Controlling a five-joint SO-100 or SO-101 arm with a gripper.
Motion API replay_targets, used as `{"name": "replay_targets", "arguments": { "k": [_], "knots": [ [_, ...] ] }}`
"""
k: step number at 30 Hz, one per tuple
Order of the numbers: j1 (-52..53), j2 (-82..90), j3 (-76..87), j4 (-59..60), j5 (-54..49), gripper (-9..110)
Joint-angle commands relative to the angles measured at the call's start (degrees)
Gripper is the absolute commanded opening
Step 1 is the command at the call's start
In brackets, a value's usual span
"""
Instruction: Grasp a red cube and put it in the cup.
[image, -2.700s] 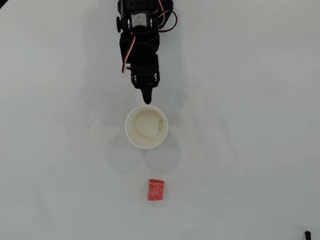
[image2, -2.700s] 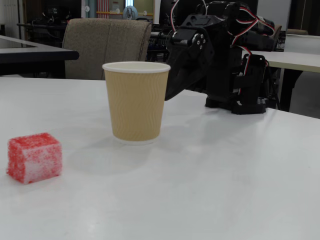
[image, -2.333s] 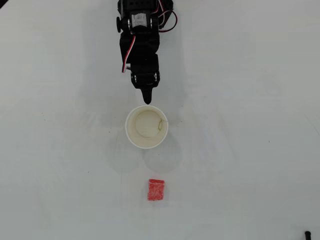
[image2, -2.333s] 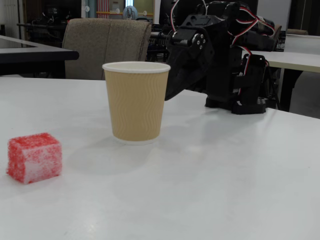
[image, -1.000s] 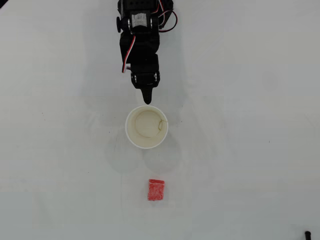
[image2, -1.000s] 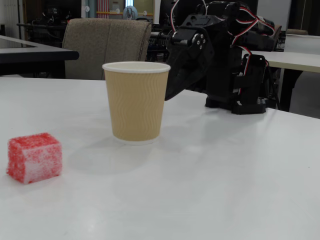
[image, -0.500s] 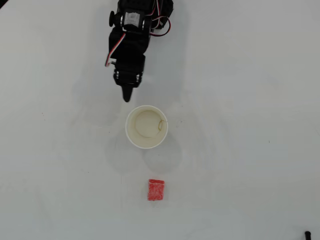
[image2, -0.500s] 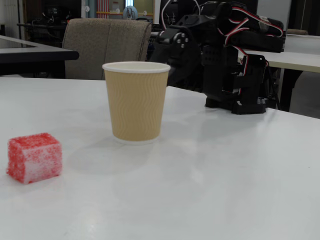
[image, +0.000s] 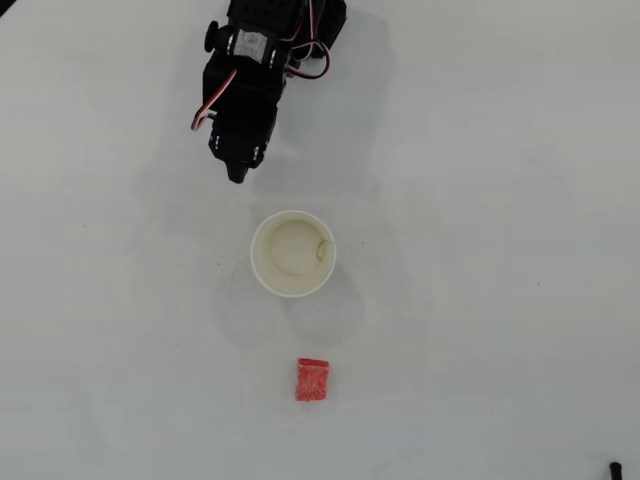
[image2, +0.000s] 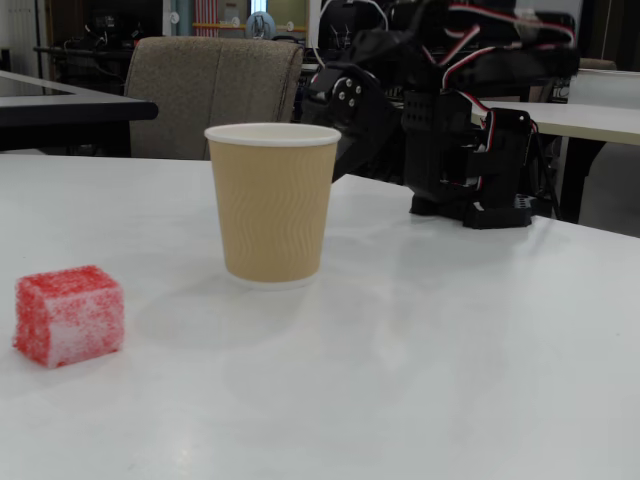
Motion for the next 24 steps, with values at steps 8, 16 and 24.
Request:
{"name": "replay_targets", "arguments": {
  "k": [8,16,24],
  "knots": [
    [3.0,-22.9,-22.1,-4.7,-4.3,0],
    [3.1,-36.9,-32.0,-11.6,-8.3,0],
    [3.2,-48.3,-40.6,-17.8,-15.5,0]
  ]
}}
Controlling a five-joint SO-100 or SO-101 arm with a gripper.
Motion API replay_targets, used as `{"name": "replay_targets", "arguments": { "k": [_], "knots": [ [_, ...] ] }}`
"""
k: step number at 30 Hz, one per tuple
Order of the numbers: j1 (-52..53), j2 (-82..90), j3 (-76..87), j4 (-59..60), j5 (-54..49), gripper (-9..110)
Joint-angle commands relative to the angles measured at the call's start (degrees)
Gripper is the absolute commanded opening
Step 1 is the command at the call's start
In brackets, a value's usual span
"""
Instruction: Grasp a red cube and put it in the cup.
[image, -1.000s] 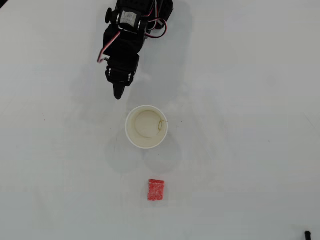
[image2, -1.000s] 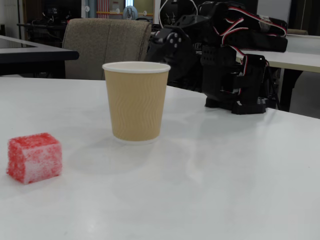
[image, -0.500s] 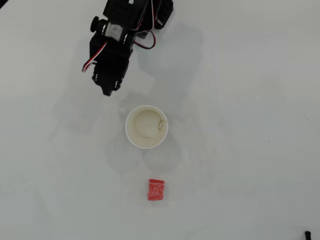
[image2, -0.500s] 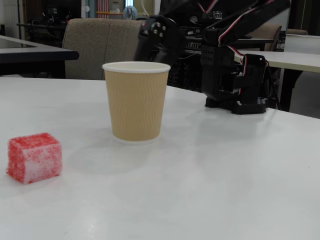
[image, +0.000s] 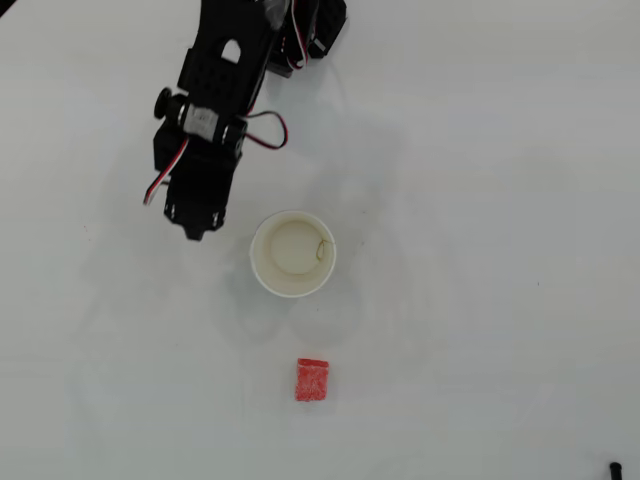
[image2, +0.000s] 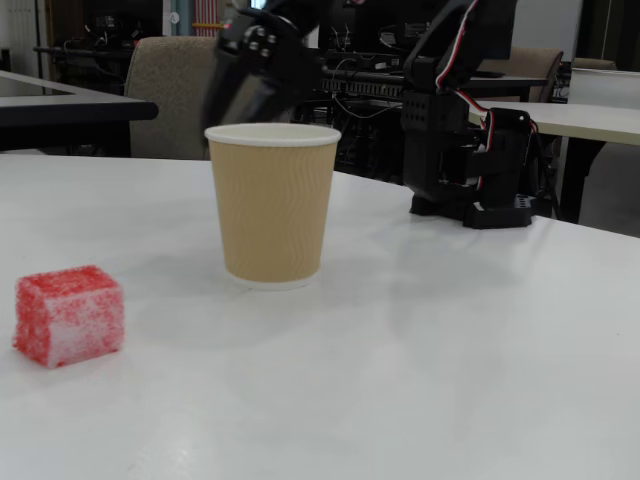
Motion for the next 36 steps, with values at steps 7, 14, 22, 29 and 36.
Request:
{"name": "replay_targets", "arguments": {
  "k": [7,14,22,29,36],
  "knots": [
    [-0.6,-5.3,-7.8,-7.6,-18.1,0],
    [-1.4,-13.3,-15.9,-8.2,-24.2,0],
    [-2.2,-24.1,-26.2,-9.1,-39.4,0],
    [-2.5,-32.5,-33.8,-10.8,-49.5,0],
    [-4.9,-36.7,-37.3,-12.0,-56.0,0]
  ]
}}
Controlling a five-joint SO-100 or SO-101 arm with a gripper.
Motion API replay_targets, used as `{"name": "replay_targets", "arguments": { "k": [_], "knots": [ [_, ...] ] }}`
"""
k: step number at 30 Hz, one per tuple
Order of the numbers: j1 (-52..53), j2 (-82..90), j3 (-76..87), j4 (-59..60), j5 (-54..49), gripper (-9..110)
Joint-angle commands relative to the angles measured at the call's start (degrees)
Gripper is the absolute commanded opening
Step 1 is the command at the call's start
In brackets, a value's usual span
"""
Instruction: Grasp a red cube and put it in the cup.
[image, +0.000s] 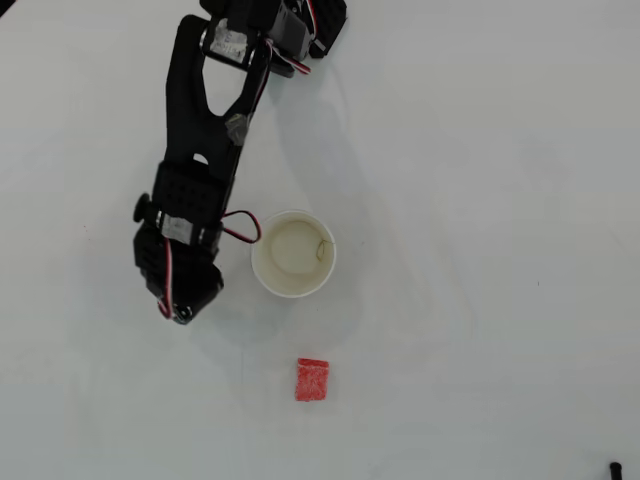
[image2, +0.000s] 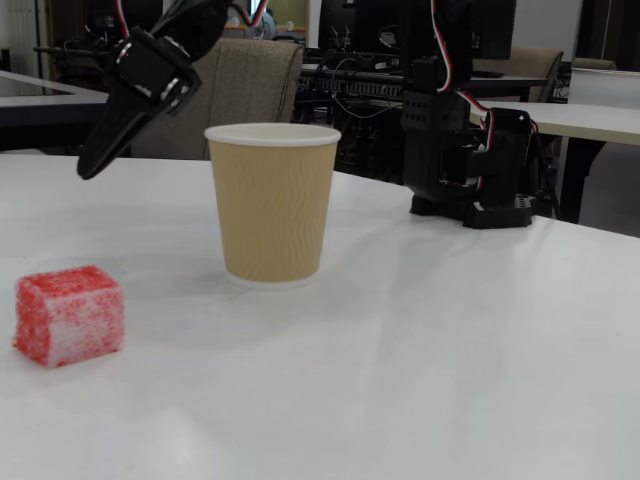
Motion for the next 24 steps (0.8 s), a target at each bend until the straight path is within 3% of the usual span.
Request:
{"name": "replay_targets", "arguments": {
  "k": [1,24],
  "knots": [
    [-1.9,-0.4,-6.3,-1.3,-2.0,0],
    [-9.5,-10.3,-16.0,-2.5,-3.3,0]
  ]
}}
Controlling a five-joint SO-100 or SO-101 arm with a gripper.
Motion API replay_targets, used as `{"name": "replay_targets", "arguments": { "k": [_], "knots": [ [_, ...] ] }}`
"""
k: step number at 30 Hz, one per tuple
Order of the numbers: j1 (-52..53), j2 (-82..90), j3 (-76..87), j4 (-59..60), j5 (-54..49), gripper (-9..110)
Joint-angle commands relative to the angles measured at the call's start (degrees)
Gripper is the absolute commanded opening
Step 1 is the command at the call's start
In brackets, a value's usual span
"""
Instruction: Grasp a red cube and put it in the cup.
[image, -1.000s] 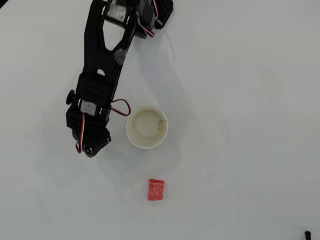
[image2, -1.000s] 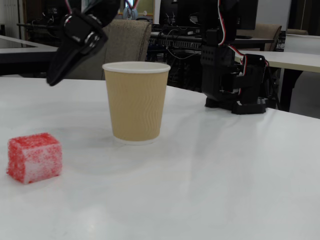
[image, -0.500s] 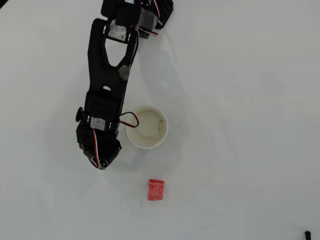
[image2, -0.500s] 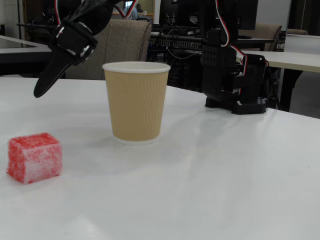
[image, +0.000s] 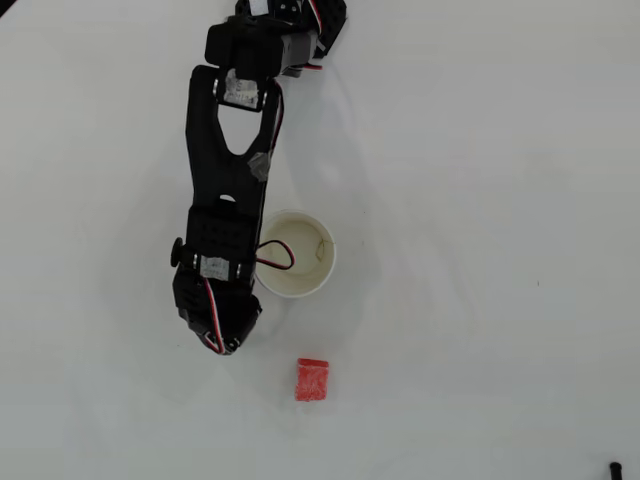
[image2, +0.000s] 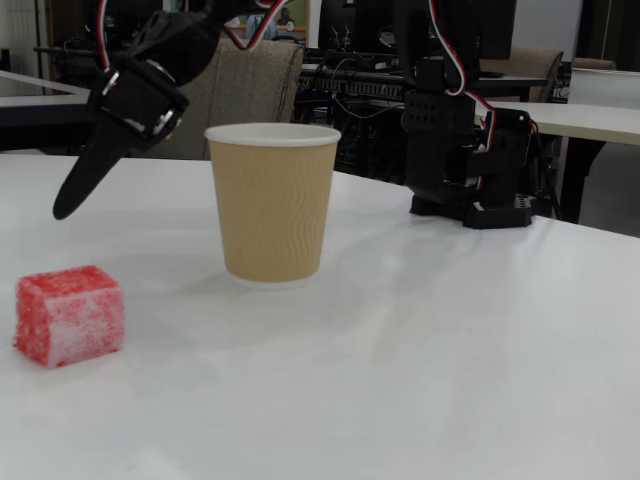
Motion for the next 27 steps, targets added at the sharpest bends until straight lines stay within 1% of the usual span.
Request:
{"name": "replay_targets", "arguments": {
  "k": [1,5,8,13,22,27],
  "knots": [
    [-1.9,1.5,-5.4,-1.1,-0.5,0],
    [-2.7,1.1,-5.6,-1.6,-2.2,1],
    [-2.9,0.6,-5.8,-1.8,-3.8,10],
    [-4.0,0.2,-6.6,-3.7,-3.9,19],
    [-7.1,0.2,-6.7,-10.2,-3.9,20],
    [-9.4,0.8,-6.7,-11.6,-3.9,20]
  ]
}}
